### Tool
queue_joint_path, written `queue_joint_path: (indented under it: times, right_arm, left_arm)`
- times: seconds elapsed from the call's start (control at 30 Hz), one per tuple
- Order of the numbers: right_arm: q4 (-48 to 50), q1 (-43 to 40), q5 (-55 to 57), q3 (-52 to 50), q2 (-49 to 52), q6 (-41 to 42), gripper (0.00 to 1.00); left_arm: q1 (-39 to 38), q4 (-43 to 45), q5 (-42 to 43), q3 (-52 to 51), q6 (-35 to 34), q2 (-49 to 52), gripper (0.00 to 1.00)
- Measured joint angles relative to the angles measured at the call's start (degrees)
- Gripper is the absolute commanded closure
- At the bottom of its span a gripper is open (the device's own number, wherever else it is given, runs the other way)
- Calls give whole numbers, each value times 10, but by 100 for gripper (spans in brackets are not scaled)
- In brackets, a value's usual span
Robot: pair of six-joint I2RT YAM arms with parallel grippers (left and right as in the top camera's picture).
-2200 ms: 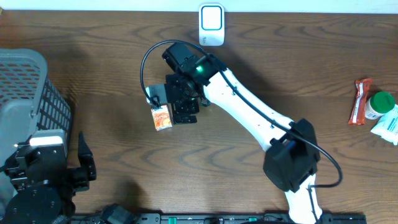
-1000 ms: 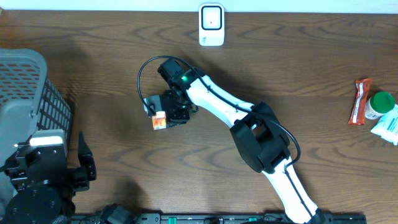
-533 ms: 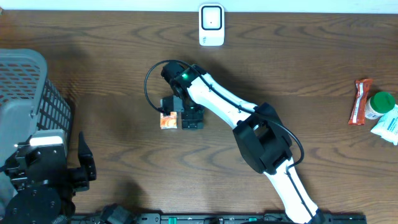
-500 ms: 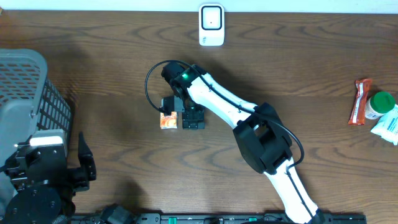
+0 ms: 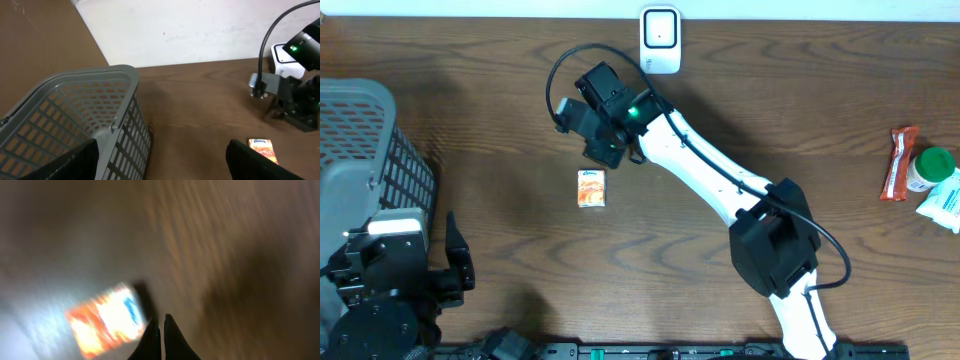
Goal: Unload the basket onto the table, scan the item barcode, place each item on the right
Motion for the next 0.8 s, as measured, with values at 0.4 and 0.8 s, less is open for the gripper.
queue_joint_path:
  times: [0.4,0.8]
  right_arm:
    - [56,45,-119,-10,93,75,99]
    - [-70,68,51,-12,93,144,99]
  left_arm:
    - [0,0,0,0,0,0,18]
    - [0,0,0,0,0,0,18]
